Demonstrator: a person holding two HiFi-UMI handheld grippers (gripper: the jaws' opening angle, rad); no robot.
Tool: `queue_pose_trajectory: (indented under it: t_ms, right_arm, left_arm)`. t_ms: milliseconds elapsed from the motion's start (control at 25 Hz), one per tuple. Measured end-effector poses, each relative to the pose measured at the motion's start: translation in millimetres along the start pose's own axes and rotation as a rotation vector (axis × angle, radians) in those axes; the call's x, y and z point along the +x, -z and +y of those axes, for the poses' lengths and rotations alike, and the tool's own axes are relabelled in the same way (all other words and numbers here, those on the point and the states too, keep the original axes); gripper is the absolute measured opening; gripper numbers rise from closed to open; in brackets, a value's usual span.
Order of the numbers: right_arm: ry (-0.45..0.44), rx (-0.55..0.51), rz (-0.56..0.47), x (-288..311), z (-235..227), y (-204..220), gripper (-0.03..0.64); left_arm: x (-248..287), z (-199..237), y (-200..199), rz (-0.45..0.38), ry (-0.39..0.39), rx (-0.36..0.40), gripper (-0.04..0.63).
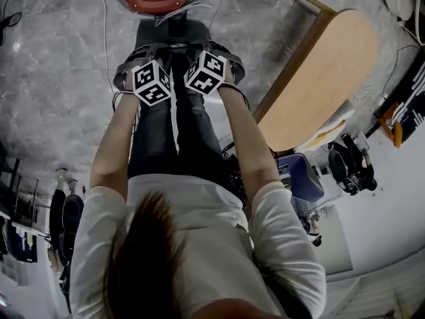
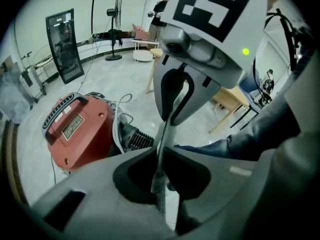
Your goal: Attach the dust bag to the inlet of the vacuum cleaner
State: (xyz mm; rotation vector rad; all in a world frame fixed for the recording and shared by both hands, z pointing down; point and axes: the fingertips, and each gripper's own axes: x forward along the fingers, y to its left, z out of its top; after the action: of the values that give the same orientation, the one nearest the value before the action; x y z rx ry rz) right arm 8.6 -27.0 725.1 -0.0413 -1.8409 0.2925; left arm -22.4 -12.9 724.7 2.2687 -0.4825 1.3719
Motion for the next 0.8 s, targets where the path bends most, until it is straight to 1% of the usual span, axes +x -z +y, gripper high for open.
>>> queue_pose_trajectory:
  t_ms: [160,240,400,640,800]
  right_arm:
    - [0.031,-0.047,0.024,25.9,-10.3,4.2,0.044]
    - [0.038,-0.052,0.031,37.4,-13.7,5.3,0.043]
    - [0.063,-0.028,0.016,50.0,-17.1,6.9,0.041]
    - [0.138,0.031,-0.012,56.0,-25.2,8.6,0.040]
    - [0.163,0.060,-0.021,57.7,-29.1,9.0,0.038]
  left_arm:
    - [22.7,11.0,10.2,-0.004,-0.015,-0.004,0.041]
    - [32.7,15.1,16.1,-0.007,-0.013,-0.003,0.041]
    - [44.3,21.0,22.3,-0.015,-0.014,0.016,0.041]
    - [51.5,30.3,20.4,-0.024,-0.049,0.072,0.041]
    - [53.3,34.5,18.7,-0.029,-0.067,0.094,0.043]
